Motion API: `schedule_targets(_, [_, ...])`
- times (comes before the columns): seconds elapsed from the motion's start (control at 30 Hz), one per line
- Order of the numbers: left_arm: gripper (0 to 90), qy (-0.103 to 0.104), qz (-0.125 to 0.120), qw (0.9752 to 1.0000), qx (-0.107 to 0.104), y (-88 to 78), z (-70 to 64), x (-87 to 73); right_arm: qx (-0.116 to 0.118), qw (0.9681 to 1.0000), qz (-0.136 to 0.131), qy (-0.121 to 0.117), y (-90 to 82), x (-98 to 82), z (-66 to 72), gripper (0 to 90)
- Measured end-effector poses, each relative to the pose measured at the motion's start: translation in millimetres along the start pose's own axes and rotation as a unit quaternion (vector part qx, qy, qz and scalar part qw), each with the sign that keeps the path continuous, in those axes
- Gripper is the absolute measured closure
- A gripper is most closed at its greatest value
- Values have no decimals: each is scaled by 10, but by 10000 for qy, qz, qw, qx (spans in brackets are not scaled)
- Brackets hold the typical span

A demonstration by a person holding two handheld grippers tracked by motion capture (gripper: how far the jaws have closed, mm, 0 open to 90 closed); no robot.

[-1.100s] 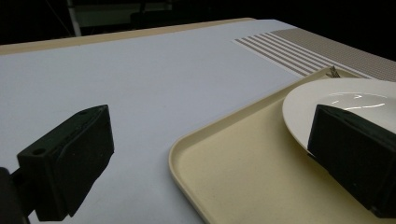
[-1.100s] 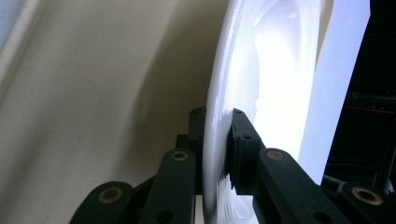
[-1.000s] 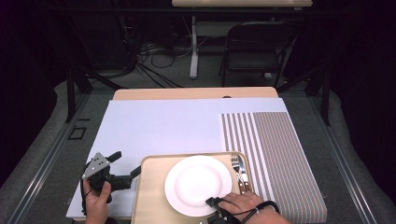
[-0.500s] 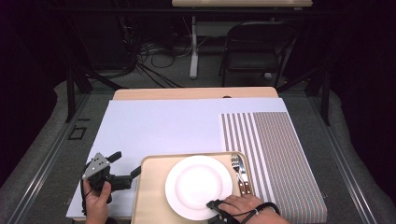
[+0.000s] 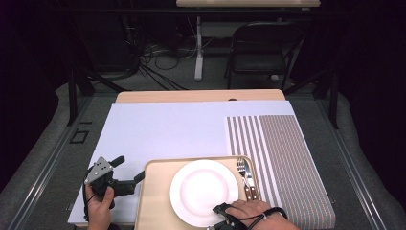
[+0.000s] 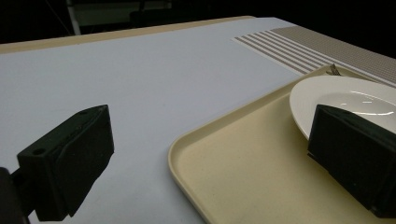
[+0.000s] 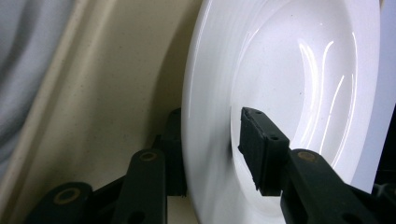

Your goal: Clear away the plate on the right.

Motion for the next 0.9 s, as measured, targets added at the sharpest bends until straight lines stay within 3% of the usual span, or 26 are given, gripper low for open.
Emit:
schedule_targets(0.23, [5,13,-3,10000,2,-1,-2,1,54,9993,-233,276,-106,-21,-4,531])
schedule_targets(0.37, [5,-6,-1,10000,-4,-2,-1,0,71,9975,-355,612,-210,-109,-6,506])
schedule_targets(0.5, [5,14,4,10000,6,5,-4,-1,-26,9913,-535,1200,-316,-236,-22,470])
schedule_targets(0.73, [5,5,11,10000,10,4,-2,-3,-74,9823,-638,1758,-389,-393,-37,391])
schedule_targets(0.77, [5,3,10,10000,10,3,-2,-2,-100,9797,-647,1895,-398,-415,-38,381])
schedule_targets(0.8, [5,-1,10,10000,7,2,-3,-3,-107,9799,-619,1891,-413,-446,-48,373])
schedule_targets(0.9, [5,-1,12,10000,11,1,0,-3,-237,9720,-667,2240,-447,-554,-83,328])
Point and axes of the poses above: each handheld gripper's, and its own axes: y roughly forward along the jaws, x roughly out of its top, z roughly to its left, the point moved 10 cm from there along y, roughly forward along the jaws, and after that the axes turned 9 degrees about -y, right-handed, at the moved point
